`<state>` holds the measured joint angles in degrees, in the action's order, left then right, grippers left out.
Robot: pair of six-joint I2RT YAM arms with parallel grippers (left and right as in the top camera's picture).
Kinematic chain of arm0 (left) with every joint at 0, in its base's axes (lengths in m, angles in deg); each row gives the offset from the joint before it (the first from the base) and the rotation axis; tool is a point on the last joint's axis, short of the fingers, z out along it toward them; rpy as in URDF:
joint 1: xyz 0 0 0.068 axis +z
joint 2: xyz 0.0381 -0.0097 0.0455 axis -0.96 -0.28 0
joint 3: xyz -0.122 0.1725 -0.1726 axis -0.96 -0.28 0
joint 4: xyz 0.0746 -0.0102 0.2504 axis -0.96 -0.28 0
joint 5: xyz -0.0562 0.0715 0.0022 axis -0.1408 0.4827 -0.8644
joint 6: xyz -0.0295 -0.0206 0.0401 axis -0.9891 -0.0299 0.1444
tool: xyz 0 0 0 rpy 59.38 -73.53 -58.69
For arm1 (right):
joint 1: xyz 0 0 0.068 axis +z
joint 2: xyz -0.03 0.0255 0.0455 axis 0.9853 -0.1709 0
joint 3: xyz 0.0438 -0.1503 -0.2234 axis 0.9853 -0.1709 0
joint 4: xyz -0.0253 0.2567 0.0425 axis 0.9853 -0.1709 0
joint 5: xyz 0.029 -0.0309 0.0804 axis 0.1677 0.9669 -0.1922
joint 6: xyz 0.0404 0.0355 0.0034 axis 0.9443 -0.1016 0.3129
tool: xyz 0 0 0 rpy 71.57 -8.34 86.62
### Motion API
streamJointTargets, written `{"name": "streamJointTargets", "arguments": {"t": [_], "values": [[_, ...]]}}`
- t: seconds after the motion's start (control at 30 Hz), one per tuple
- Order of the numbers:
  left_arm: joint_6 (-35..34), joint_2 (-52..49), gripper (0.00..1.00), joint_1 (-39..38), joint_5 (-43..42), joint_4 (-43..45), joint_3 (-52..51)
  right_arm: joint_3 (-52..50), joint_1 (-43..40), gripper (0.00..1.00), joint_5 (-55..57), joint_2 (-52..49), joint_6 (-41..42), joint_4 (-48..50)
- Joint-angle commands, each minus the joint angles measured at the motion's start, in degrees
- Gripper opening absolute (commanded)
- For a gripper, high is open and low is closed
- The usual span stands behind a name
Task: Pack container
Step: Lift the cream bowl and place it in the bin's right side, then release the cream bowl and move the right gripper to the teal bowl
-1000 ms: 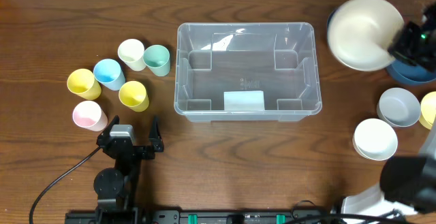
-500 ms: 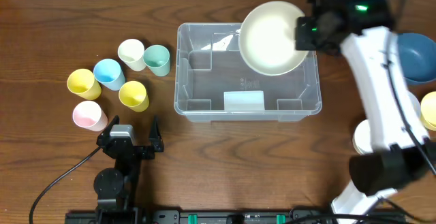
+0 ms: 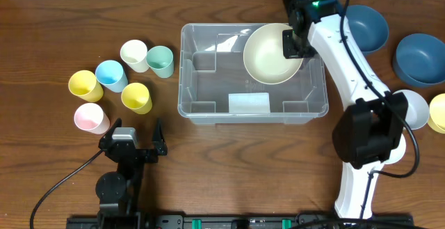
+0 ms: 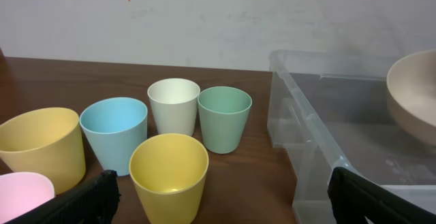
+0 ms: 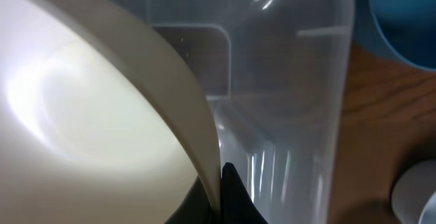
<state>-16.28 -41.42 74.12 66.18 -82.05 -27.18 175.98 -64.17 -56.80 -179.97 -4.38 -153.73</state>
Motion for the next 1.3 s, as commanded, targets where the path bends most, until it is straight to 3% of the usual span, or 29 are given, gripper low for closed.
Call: {"name": "streamJointTargets", "arguments": {"t": [0.0,0.5,0.63,0.97,1.27], "values": [[0.3,0.3,0.98,0.3,-0.8,-1.9,-1.0,0.4,0.5,0.01,2.1,-1.2,1.0,1.1],[0.3,0.3,0.98,0.3,-0.8,-1.9,-1.0,0.4,0.6,0.01,4.9,-1.3,1.0,1.5],[0.3,0.3,0.98,0.3,-0.8,-1.9,-1.0,0.4,0.6,0.09,4.9,-1.3,1.0,1.4],[0.3,0.3,0.98,0.3,-0.8,-1.9,-1.0,0.4,0.5,0.11,4.9,-1.3,1.0,1.4],[0.4,0.3,0.98,0.3,-0.8,-1.9,-1.0,3.1,0.6,0.24,2.6,-0.3,0.6,-1.3]]}}
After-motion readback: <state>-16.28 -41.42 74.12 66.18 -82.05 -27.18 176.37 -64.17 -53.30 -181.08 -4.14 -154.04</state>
